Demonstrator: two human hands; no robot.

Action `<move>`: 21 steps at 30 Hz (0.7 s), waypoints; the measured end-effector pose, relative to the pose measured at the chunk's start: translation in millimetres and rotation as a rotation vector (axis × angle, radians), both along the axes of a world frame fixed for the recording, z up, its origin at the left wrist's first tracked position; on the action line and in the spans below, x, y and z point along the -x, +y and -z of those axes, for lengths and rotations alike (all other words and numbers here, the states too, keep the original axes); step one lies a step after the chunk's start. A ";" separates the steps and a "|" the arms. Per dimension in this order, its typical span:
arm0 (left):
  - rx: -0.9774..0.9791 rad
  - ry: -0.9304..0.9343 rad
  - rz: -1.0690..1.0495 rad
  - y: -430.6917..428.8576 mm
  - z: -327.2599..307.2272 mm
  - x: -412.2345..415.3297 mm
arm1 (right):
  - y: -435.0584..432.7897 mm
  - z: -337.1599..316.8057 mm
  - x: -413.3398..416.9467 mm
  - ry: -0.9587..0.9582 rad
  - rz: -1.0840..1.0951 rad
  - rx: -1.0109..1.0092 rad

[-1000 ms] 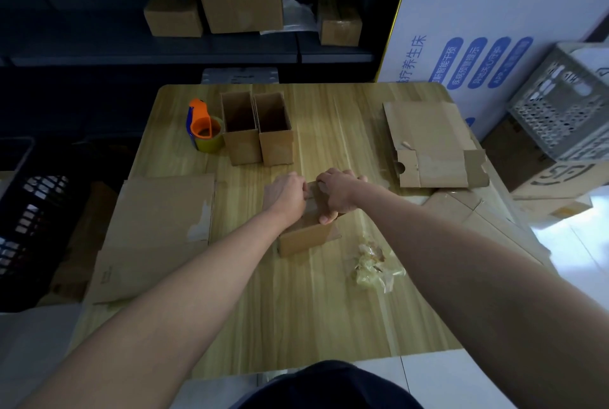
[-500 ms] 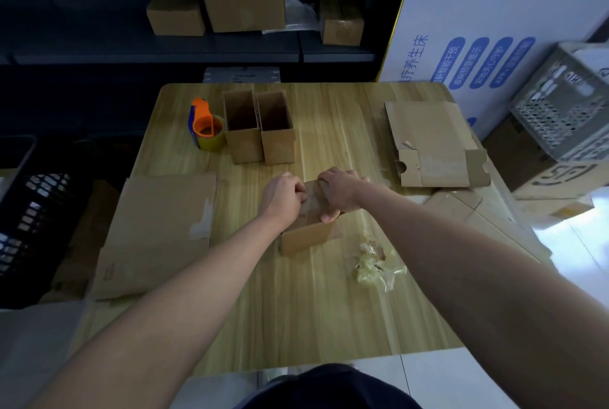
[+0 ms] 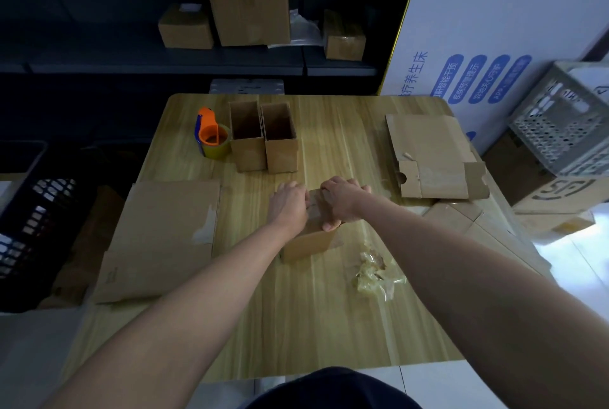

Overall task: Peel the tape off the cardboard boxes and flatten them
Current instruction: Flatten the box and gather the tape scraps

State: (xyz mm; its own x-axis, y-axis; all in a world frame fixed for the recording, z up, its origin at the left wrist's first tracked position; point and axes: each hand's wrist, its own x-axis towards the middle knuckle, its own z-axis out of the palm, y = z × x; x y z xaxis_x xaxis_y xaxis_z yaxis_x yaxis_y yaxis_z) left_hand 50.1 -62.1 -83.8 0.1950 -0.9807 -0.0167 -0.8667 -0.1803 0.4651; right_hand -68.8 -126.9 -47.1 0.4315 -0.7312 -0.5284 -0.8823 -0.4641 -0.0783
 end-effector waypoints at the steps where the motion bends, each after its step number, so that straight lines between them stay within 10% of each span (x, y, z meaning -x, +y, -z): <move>1: 0.035 0.035 -0.011 2.1 1.7 -2.0 | 0.0 -0.4 -0.6 -0.004 -0.001 -0.003; 13: 0.113 0.061 -0.071 1.1 3.6 -1.3 | -4.1 4.4 -2.9 0.001 0.000 -0.017; 21: -0.008 -0.269 0.052 -11.3 1.6 2.5 | -6.3 6.4 0.3 -0.024 0.011 -0.035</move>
